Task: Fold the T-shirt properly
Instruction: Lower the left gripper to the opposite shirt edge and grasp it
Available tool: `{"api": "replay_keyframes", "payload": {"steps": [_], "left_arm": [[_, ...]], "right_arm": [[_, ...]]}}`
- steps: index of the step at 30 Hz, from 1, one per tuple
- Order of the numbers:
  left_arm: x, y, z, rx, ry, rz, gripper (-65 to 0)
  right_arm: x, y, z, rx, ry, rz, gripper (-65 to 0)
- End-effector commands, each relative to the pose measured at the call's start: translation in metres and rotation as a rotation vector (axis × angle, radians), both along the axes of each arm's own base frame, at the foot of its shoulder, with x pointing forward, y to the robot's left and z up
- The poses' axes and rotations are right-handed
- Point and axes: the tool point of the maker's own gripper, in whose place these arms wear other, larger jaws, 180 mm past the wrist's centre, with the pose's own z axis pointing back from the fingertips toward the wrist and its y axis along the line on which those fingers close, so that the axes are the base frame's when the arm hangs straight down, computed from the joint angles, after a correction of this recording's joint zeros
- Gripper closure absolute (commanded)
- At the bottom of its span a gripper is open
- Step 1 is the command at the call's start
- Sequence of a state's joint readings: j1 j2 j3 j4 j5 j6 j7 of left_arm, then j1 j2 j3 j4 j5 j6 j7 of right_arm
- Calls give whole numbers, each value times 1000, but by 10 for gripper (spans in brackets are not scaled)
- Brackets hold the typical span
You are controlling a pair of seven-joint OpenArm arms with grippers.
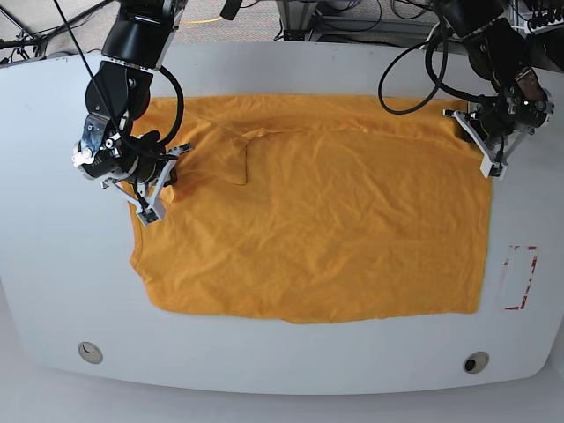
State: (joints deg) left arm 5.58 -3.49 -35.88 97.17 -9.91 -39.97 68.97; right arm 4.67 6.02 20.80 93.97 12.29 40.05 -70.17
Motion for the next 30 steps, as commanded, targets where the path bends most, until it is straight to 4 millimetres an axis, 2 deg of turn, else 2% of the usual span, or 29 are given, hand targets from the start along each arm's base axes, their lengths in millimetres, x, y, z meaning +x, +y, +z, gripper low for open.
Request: {"api": "replay_keyframes", "payload": {"steps": [1,5,8,12,17,23,30], "left_arm": [[14,9,23,47,-75,-8,-103],[15,15,35,68,-108,11,-290],[12,26,41,82,-123,51,-367],[19,28,39,66,-128,66,-372],[17,26,19,15,-78,77,-372],[27,23,20,1,-92,73,-372],[31,19,11,-37,-74,78,-372]], "right_arm": [[13,-3,14,2,-56,-2,0],[13,-3,15,4,-57,-1,0],[13,-2,15,5,-57,-1,0],[13,-2,15,7,-58,-1,0],[13,-1,15,8,-58,1,0],[14,-1,15,9,-60,1,0],[14,-1,15,9,-60,1,0]]}}
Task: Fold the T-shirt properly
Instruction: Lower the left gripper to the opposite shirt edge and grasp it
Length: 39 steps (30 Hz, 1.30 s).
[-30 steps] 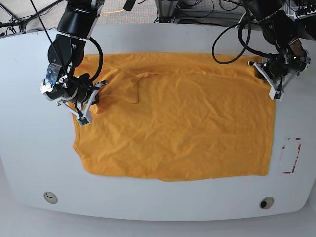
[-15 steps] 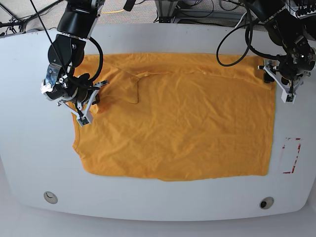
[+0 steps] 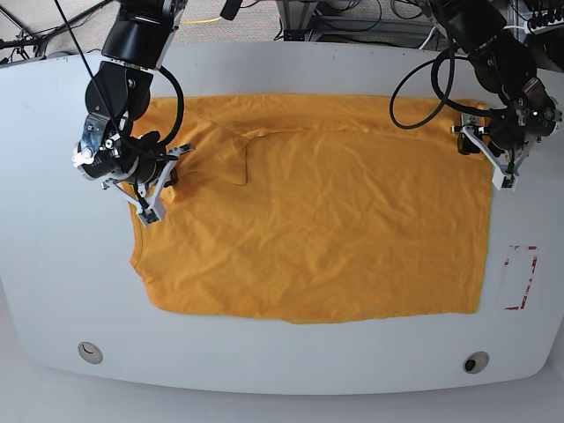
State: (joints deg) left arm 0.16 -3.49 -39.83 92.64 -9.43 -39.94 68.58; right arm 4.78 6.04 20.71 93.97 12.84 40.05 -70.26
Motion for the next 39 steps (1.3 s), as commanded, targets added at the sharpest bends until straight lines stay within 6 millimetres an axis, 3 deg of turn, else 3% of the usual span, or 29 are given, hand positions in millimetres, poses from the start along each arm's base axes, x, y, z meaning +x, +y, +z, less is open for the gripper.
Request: {"api": "replay_keyframes", "payload": {"steps": [1,3,8,10,15,20,30,32,36,39], "left_arm": [[10,5,5,-1,-26,2,-371],[9,4,-1,-16,-11,4,-336],[5,-1,-13,-52,20,7,-118],[7,1,-8,-41,6,6,-46],[14,6,17,20,-59,-1,-39],[11,9,29,66,-81,-8,-110],[-5,13,22,80,-42,-10,-126],[-5,13,22,78,-41,-11,-113],[-5,12,22,77,-42,-11,-4],[-2,11,23,71,-50,-7,-1]], "right_arm": [[13,-2,14,2,-56,-2,0],[13,-2,14,2,-56,-2,0],[13,-2,14,2,-56,-2,0],[13,-2,14,2,-56,-2,0],[13,-3,14,2,-56,-4,0],[13,-3,15,2,-58,-4,0],[13,-3,15,2,-58,-4,0],[13,-3,15,2,-58,-4,0],[13,-3,15,2,-58,-4,0],[14,-4,15,-4,-59,-5,0]]}}
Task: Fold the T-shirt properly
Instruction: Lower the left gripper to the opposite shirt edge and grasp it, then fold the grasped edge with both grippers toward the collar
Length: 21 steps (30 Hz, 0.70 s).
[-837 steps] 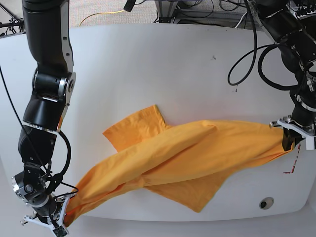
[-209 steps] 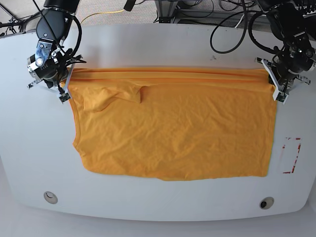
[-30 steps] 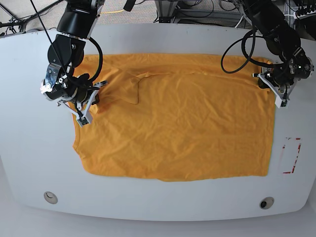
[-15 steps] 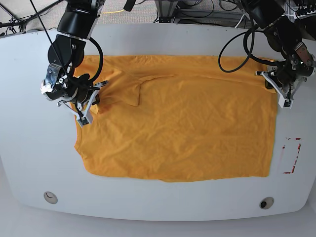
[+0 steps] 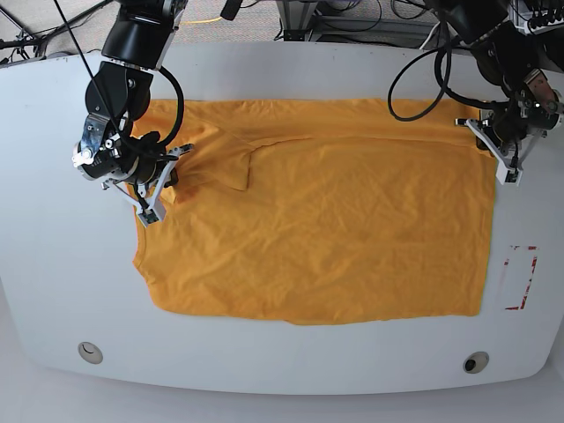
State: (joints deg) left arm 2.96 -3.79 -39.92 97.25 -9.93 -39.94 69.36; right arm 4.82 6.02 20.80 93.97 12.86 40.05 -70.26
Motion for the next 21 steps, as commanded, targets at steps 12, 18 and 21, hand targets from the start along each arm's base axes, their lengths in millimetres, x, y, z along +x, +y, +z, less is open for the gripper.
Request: {"api": "replay_keyframes", "payload": {"steps": [12,18,21], "left_arm": [[35,-3,62,118,-182,-67,0],[54,-5,77,127,-230,-76,0],[57,-7,79,127,-239,-81,0]], "right_arm": [[38,-37,68,-104,-174,-47,0],[49,-41,81,-114,-203,-47,0],[52,-41,84,-114,-211,-46,0]]}}
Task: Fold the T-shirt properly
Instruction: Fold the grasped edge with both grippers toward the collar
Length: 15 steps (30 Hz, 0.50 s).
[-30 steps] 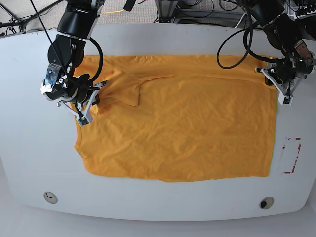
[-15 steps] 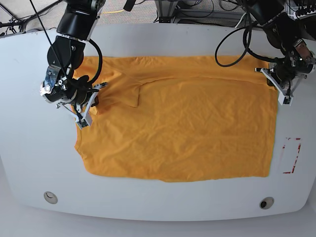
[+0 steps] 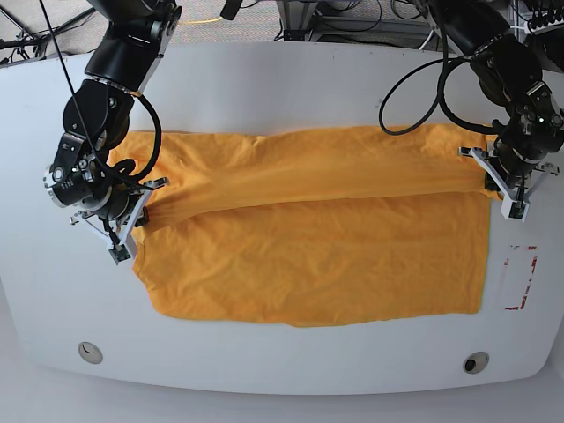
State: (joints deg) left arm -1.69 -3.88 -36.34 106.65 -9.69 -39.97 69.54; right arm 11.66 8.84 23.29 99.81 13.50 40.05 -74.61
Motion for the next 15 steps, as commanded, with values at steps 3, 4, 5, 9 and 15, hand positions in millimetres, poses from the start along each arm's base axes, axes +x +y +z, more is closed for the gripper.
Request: {"api": "replay_keyframes", "payload": {"steps": [3,4,5,9,15], "left_arm": [[18,0,16,8,-61,-19,0],[23,-3,16,3,-61,-29,0],[28,-1,16,11,-55,-42,0],[32,4,7,21,-12,-71,0],[48,11,13,14,-42,-75,0]], "right_arm": [[15,-4,21,-15,-68,-3,0],[18,-3,24,-14,-78,-3,0],[20,-2,25,-7,-82,-2,0],[23,5,14,29,-56,-2,0],[31,8,1,84,-52,-1,0]]}}
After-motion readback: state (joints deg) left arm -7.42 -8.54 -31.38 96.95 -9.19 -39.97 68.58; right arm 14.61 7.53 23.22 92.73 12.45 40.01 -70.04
